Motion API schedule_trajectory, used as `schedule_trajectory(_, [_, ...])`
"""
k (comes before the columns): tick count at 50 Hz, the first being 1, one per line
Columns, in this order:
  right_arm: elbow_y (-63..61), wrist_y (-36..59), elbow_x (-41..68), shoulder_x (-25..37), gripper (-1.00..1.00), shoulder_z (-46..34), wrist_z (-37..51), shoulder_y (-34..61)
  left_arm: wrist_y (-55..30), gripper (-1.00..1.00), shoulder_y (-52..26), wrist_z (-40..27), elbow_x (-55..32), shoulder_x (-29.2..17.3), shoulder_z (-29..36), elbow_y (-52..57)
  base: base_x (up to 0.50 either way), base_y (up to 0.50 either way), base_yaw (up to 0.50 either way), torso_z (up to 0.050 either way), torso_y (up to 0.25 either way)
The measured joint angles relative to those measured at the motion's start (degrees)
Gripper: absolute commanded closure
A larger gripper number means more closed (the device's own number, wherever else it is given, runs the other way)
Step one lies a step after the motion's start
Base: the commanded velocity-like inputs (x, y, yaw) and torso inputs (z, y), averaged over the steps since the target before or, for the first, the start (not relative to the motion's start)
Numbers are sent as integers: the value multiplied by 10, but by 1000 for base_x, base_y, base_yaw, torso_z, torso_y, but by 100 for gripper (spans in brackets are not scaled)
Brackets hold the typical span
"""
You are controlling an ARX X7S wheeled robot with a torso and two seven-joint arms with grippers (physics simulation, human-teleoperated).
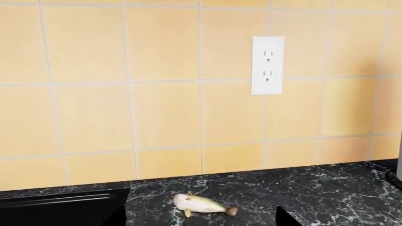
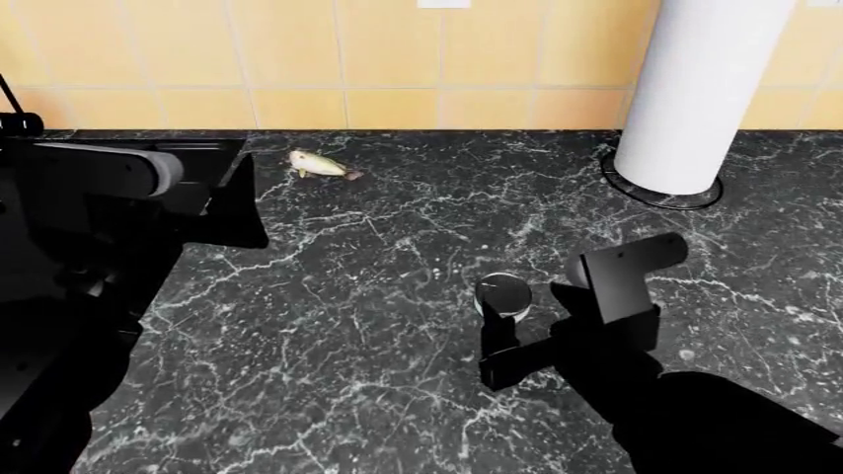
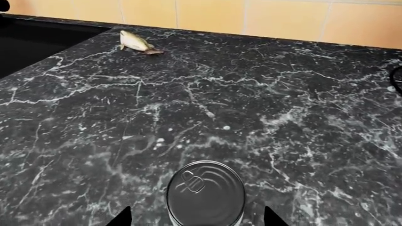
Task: Pick the cans from the counter and place them in their designated side in the cabinet.
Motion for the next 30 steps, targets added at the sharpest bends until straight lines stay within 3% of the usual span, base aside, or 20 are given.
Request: schedule_trajectory(30, [57,-48,-12,14,-100,-33,-3,-16,2,-100,0,-4,-5,-2,1,-2,0,0,0,0,0])
